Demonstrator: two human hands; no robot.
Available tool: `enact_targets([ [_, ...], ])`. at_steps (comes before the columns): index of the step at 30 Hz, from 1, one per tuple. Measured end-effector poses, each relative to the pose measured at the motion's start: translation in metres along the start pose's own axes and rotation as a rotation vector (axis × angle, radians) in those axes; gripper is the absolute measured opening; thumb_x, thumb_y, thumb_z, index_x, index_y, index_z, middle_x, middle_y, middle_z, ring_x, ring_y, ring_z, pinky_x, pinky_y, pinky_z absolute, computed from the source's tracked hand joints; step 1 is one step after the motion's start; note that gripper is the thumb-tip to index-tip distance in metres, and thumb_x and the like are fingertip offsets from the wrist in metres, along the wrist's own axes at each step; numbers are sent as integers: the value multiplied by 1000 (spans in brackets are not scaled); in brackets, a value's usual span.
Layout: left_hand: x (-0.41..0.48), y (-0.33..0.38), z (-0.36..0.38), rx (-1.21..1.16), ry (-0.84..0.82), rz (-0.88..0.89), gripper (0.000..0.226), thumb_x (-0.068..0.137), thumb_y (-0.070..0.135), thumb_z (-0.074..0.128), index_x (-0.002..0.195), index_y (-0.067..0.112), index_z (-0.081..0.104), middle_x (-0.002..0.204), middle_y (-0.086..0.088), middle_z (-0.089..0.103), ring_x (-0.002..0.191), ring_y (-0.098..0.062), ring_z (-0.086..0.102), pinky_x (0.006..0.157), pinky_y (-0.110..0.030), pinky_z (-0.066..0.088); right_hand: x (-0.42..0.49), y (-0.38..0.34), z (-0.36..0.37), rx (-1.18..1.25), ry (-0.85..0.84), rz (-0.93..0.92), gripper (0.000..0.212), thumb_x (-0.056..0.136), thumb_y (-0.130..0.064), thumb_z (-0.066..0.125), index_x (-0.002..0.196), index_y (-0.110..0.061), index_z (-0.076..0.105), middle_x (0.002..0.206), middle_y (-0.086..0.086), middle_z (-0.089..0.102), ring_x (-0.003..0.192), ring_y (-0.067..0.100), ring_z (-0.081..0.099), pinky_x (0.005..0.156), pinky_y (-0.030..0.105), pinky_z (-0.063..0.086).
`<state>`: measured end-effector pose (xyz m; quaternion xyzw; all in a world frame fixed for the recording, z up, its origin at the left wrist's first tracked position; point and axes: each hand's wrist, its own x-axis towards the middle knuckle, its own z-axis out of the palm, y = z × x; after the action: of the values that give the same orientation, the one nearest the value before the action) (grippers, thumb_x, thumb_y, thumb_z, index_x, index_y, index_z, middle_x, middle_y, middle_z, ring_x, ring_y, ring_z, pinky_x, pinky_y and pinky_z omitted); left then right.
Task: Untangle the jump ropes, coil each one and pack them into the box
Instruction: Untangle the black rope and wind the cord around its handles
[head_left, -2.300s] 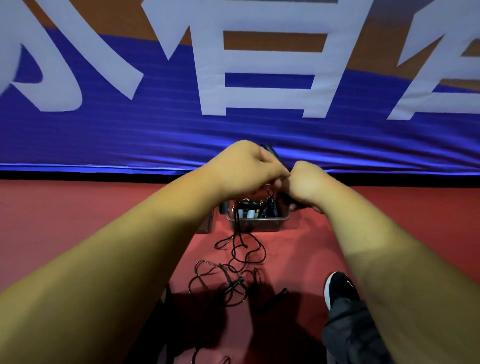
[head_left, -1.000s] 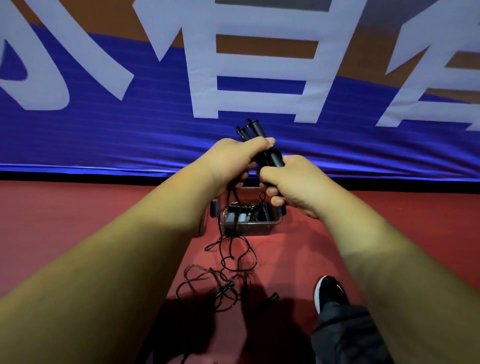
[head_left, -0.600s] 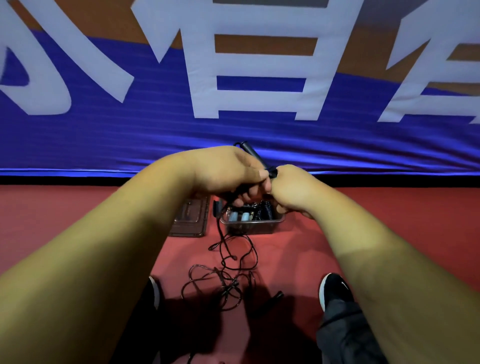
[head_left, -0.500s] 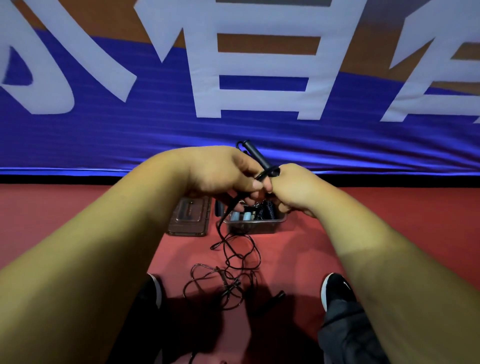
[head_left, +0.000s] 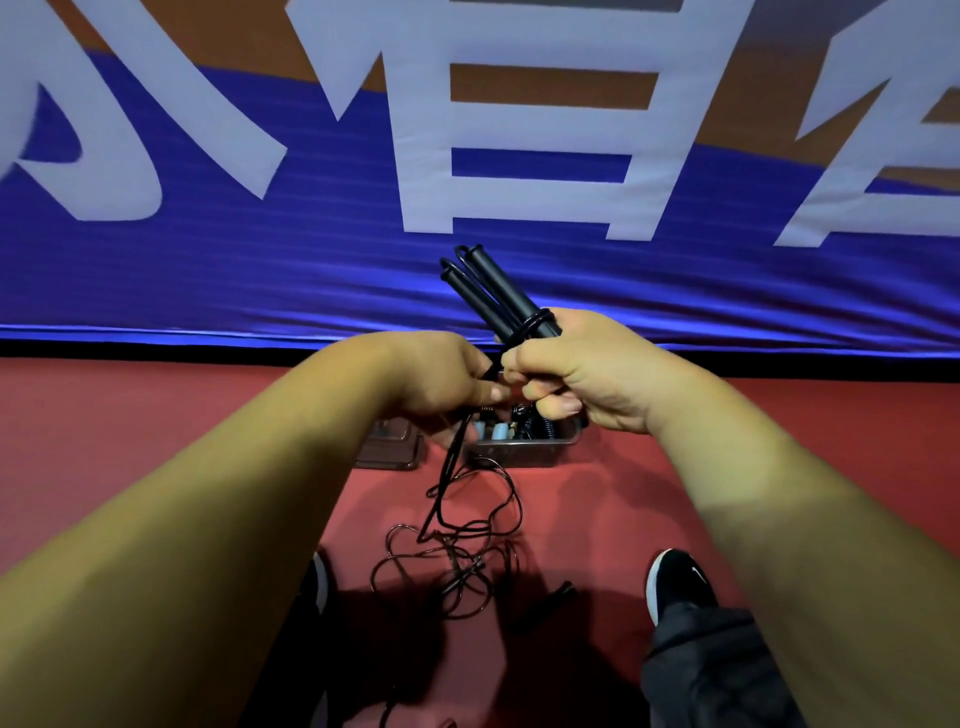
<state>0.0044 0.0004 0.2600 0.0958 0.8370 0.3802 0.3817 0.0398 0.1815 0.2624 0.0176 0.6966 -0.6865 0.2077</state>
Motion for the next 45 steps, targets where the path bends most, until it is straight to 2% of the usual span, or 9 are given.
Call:
enact_targets([
  [4,5,-5,4,-54,-23,15,17,105,18,62,107,4,71,107,-21,76,87,-25,69,60,-23,60,-4,-2,-1,100,-50,51,22,103,-35,69,104,-19,54,74,4,51,55,7,25,48,23,12],
  [9,9,-8,3,3,31,69,7,99,17,72,96,11,75,85,-5,78,69,-10,71,59,-19,58,-9,-6,-6,140,-108,118,12,106,-22,59,99,-15,53,75,6,51,57,9,18,49,24,11],
  [12,12,-8,-1,25,87,147,3,92,15,80,93,14,77,85,-7,78,71,-12,69,72,-32,64,-15,-7,-11,120,-259,181,13,106,-17,54,97,-8,53,76,6,50,54,7,20,46,22,12],
  [15,9,-6,-12,13,135,316,23,91,-7,70,82,14,72,70,1,73,64,-3,65,64,-27,56,-21,-3,-16,92,-407,290,27,104,-15,53,79,-9,60,73,6,51,47,3,28,44,20,15],
  [19,8,-3,-23,-67,48,371,16,91,-3,70,98,8,79,108,-21,76,90,-40,74,80,-45,63,-26,-1,-19,-6,-561,416,25,99,-16,58,76,-13,67,70,6,51,45,2,31,42,19,17],
  [23,6,6,-24,-123,37,421,18,87,-7,74,96,7,79,116,-10,77,108,-41,72,95,-52,60,-26,-1,-23,-39,-606,462,11,99,-16,58,104,-11,67,73,9,49,46,5,29,42,20,18],
  [32,-2,37,-8,524,206,622,26,77,12,86,84,36,81,97,11,71,94,-7,66,91,-38,53,-20,12,-19,-371,-433,648,14,102,-15,60,92,-10,51,71,10,53,47,9,26,40,18,18],
  [36,6,34,0,755,294,699,15,80,24,85,92,31,80,90,12,63,90,-13,61,83,-40,52,-15,17,-17,-527,-250,652,20,98,-19,64,86,-6,57,67,10,54,46,11,29,38,16,23],
  [45,6,32,13,887,176,408,28,89,22,72,115,26,62,102,6,66,93,-21,60,76,-35,50,-4,23,-27,-750,153,564,25,98,-25,59,91,-2,65,64,12,58,39,17,39,48,22,39],
])
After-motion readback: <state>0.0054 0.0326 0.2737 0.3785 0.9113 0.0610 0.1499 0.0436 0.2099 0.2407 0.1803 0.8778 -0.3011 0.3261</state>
